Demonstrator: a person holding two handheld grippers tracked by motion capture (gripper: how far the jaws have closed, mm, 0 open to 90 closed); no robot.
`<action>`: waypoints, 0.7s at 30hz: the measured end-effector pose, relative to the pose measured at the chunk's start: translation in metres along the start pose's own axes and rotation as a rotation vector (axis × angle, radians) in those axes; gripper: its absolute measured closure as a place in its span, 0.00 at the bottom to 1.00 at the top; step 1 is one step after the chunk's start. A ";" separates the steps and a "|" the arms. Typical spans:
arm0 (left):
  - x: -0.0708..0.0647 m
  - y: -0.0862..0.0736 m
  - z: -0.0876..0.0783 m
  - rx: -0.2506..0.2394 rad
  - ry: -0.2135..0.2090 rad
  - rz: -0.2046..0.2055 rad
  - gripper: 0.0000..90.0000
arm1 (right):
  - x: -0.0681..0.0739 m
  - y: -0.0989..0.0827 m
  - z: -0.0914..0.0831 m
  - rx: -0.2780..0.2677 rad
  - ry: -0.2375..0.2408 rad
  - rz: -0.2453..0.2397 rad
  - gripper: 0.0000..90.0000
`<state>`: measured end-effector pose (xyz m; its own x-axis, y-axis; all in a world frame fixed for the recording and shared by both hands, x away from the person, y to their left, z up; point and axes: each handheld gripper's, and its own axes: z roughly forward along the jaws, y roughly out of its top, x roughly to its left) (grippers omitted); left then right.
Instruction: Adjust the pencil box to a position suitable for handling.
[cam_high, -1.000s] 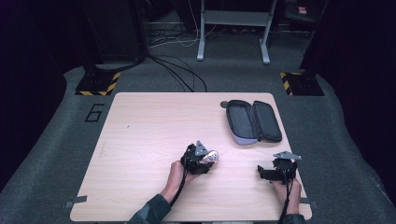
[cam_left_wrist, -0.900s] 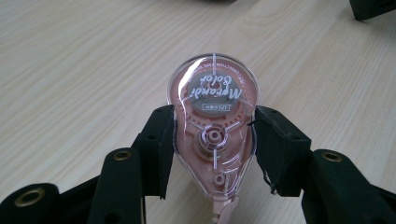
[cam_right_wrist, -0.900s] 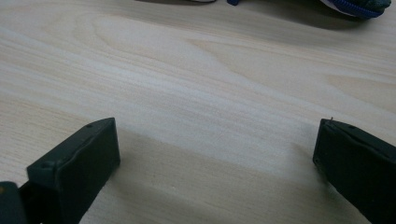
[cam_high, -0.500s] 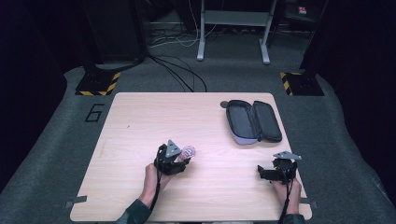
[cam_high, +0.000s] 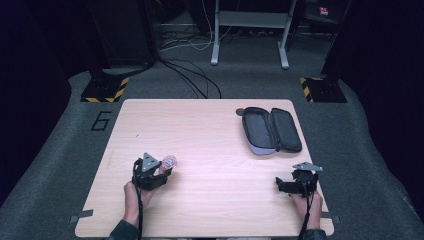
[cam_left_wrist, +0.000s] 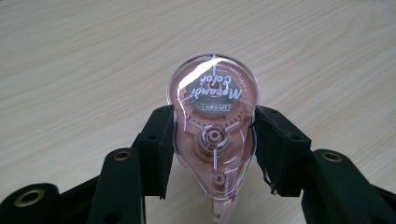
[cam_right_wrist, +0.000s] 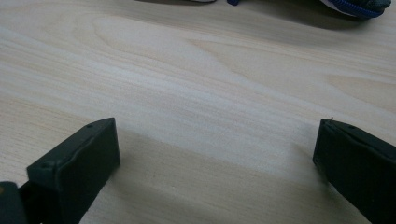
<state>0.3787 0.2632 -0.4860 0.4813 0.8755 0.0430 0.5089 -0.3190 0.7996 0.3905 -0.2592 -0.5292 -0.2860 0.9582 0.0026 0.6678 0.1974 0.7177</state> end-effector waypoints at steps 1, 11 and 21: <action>0.004 -0.004 -0.001 -0.001 0.018 -0.010 0.55 | 0.000 0.000 0.000 0.000 0.001 -0.001 0.00; 0.045 -0.038 -0.013 0.049 0.111 -0.105 0.55 | 0.000 0.000 0.000 0.000 0.000 0.000 0.00; 0.064 -0.058 -0.011 0.090 0.145 -0.182 0.55 | 0.000 0.000 0.000 -0.001 0.000 0.000 0.00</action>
<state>0.3727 0.3418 -0.5232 0.2720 0.9623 -0.0064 0.6425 -0.1767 0.7456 0.3904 -0.2590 -0.5292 -0.2861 0.9582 0.0027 0.6674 0.1972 0.7181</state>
